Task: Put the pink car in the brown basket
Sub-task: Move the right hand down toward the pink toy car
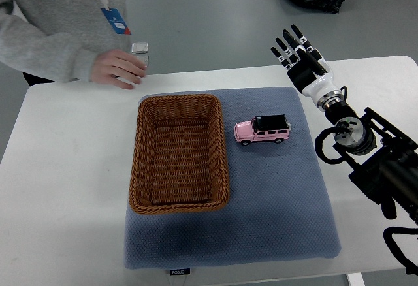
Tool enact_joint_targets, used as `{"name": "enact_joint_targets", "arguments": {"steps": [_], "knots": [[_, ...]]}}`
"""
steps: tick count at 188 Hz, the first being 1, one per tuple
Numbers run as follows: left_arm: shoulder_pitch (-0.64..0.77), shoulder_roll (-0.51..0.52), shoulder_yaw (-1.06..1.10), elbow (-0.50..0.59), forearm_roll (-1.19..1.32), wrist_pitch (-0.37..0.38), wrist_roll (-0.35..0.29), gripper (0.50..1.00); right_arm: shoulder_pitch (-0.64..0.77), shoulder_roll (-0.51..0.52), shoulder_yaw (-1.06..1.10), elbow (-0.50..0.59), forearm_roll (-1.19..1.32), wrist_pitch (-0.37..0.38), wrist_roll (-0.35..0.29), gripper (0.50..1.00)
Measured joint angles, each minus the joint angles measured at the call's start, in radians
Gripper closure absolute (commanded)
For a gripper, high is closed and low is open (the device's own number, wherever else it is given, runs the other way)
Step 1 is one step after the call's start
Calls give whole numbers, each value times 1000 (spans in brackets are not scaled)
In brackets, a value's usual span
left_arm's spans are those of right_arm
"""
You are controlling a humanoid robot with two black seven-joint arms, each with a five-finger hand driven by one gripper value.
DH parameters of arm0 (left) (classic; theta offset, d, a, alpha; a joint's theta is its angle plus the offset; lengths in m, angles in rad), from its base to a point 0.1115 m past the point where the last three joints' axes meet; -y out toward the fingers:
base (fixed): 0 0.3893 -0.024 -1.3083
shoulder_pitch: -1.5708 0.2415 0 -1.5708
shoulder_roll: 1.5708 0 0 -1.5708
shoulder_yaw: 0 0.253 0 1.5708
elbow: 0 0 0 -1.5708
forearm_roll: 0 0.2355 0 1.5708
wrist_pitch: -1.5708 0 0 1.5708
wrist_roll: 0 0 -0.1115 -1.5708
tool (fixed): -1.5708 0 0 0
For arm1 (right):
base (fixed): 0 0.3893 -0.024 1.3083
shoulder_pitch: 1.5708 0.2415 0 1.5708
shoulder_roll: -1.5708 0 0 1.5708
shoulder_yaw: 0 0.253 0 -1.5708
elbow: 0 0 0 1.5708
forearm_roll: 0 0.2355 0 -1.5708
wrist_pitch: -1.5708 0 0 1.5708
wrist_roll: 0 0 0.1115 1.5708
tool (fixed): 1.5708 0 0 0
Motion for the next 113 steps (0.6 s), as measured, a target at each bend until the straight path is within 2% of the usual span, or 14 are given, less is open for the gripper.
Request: {"name": "enact_joint_targets", "arguments": {"steps": [68, 91, 113], "knots": [[-4, 0, 0, -2, 1, -2, 0, 500, 15, -8, -30, 1, -86, 12, -2, 591], [-5, 0, 0, 0, 1, -2, 0, 500, 64, -50, -112, 6, -282, 43, -6, 591], [-5, 0, 0, 3, 1, 0, 0, 500, 144, -175, -278, 58, -583, 83, -19, 591]]}}
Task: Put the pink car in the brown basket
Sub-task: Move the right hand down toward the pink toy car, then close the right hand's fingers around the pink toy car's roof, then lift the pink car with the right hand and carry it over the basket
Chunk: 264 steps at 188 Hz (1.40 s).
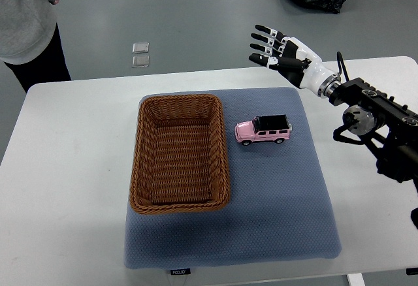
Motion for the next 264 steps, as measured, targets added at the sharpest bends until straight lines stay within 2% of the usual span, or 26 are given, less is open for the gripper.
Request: {"name": "enact_joint_targets", "arguments": {"steps": [26, 50, 107, 160, 206, 222, 240, 249, 264], "knots": [[1, 0, 3, 1, 0, 0, 0, 500, 120, -150, -257, 134, -352, 11, -7, 593], [3, 0, 7, 3, -1, 0, 0, 500, 197, -203, -426, 189, -511, 5, -12, 593], [3, 0, 8, -5, 0, 0, 0, 500, 195, -192, -529, 197, -582, -86, -85, 593], [3, 0, 8, -5, 1, 0, 0, 500, 167, -182, -534, 193, -583, -103, -90, 595], [3, 0, 8, -4, 1, 0, 0, 500, 145, -158, -542, 177, -589, -113, -90, 619], [3, 0, 8, -3, 1, 0, 0, 500, 141, -150, -544, 162, -607, -118, -89, 658], [3, 0, 8, -3, 0, 0, 0, 500, 137, -139, -548, 149, -619, -125, -88, 750], [3, 0, 8, -3, 0, 0, 0, 500, 135, -134, -551, 144, -621, -129, -88, 862], [3, 0, 8, -3, -1, 0, 0, 500, 135, -128, -557, 135, -623, -132, -88, 995]]}}
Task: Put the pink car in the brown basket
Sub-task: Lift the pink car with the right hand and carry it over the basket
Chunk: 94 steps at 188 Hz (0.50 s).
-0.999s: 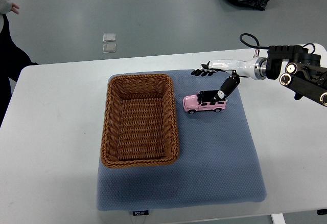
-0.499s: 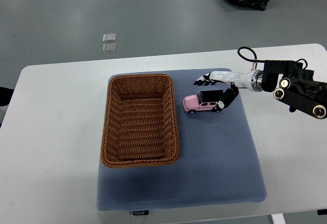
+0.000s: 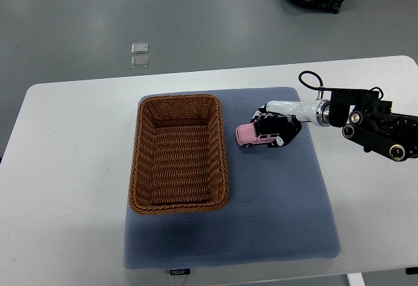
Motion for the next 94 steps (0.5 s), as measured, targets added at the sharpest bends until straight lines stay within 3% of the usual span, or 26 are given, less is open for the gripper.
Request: {"name": "enact_joint_targets", "arguments": {"steps": [52, 94], "knots": [[0, 0, 0, 5, 0, 0, 0, 500, 19, 5, -12, -18, 0, -3, 0, 1000], [0, 0, 0, 7, 0, 0, 0, 500, 111, -98, -6, 30, 19, 25, 2, 1000]]}}
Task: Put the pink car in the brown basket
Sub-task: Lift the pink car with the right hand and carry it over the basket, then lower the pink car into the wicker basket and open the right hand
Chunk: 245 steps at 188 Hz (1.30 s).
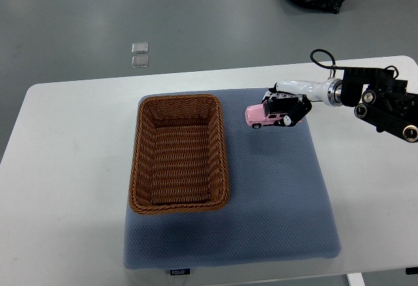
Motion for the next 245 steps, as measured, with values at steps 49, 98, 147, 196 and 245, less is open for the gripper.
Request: {"name": "enact_joint_targets", "arguments": {"steps": [49, 98, 147, 196, 245], "knots": [[0, 0, 0, -3, 0, 0, 0, 500, 114, -89, 3, 112, 7, 45, 1, 1000], [0, 0, 0, -7, 0, 0, 0, 500, 185, 33, -9, 102, 39, 52, -1, 1000], [-4, 0, -2, -10, 5, -2, 0, 500, 187, 285, -51, -35, 51, 43, -1, 1000], [-5, 0, -2, -10, 5, -2, 0, 500, 151, 416, -71, -123, 48, 21, 3, 1000], [-5, 0, -3, -10, 5, -2, 0, 500, 91, 457, -72, -180, 43, -25, 8, 1000]]}}
